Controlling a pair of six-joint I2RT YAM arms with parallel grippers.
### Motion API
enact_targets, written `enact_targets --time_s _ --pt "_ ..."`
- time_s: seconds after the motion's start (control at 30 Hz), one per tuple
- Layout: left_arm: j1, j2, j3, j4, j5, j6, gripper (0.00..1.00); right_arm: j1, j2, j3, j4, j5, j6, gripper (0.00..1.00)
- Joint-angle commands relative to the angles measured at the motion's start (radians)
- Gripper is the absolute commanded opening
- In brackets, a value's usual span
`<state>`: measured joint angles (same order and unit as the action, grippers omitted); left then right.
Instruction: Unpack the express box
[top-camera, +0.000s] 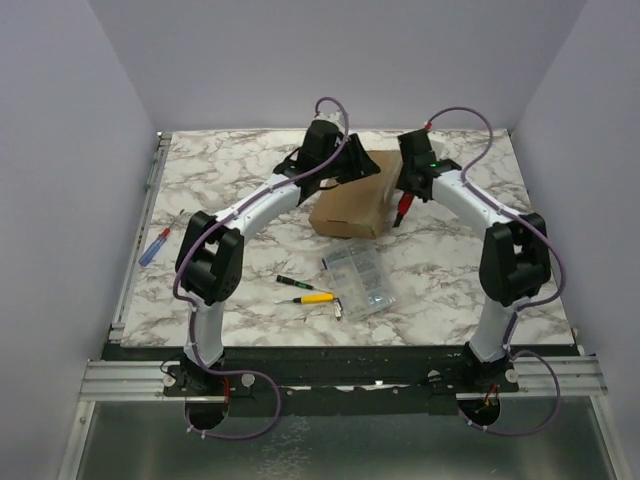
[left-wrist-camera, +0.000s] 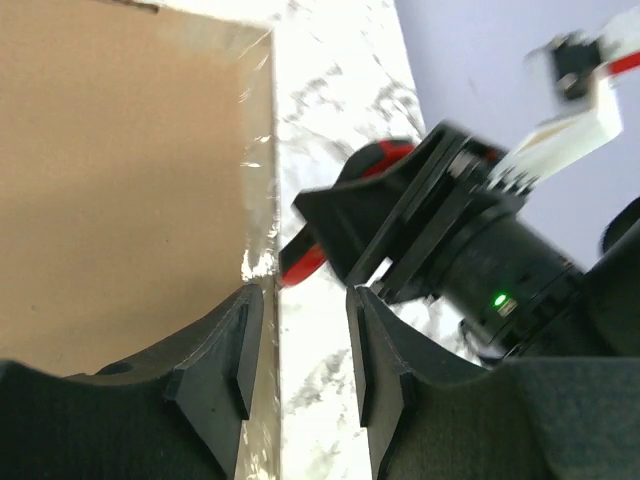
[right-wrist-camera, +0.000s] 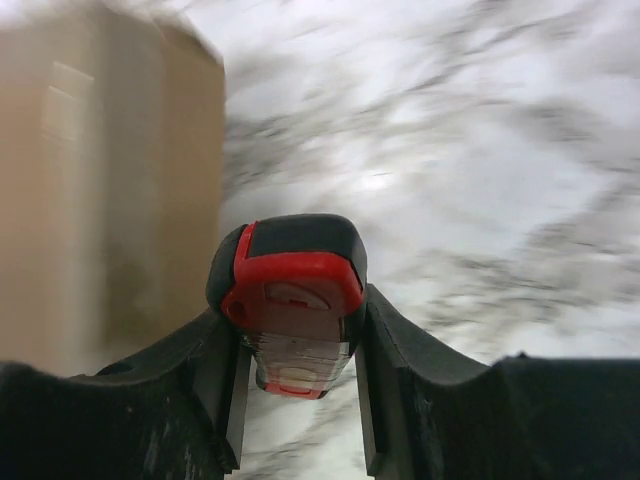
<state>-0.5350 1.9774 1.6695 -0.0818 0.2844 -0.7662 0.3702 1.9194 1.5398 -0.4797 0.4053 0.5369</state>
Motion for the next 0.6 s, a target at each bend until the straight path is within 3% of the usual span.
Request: enact_targets --time_s 0.0,0.13,0.27,0.37,0.57 --pt "-0.089 0.076 0.055 0.012 0.047 0.002 0.47 -0.073 -0.187 -0.097 -0.029 0.242 -0.094 0.0" --pt "-0.104 0.133 0.113 0.014 0.124 -0.011 0.49 -0.078 -0.295 -0.138 -0.051 0.274 -0.147 0.0" --pt "-0.086 0.055 0.116 0.014 0.162 0.064 0.58 -0.077 -0.394 -0.166 -0.01 0.051 -0.256 0.0" --pt "-0.076 -0.02 0.075 0.026 0.179 0.097 0.64 -0.077 -0.448 -0.226 0.073 -0.047 -0.309 0.0" --pt "-0.043 -0.136 -0.101 0.027 0.22 0.083 0.62 -0.078 -0.432 -0.244 0.053 -0.105 -0.258 0.0"
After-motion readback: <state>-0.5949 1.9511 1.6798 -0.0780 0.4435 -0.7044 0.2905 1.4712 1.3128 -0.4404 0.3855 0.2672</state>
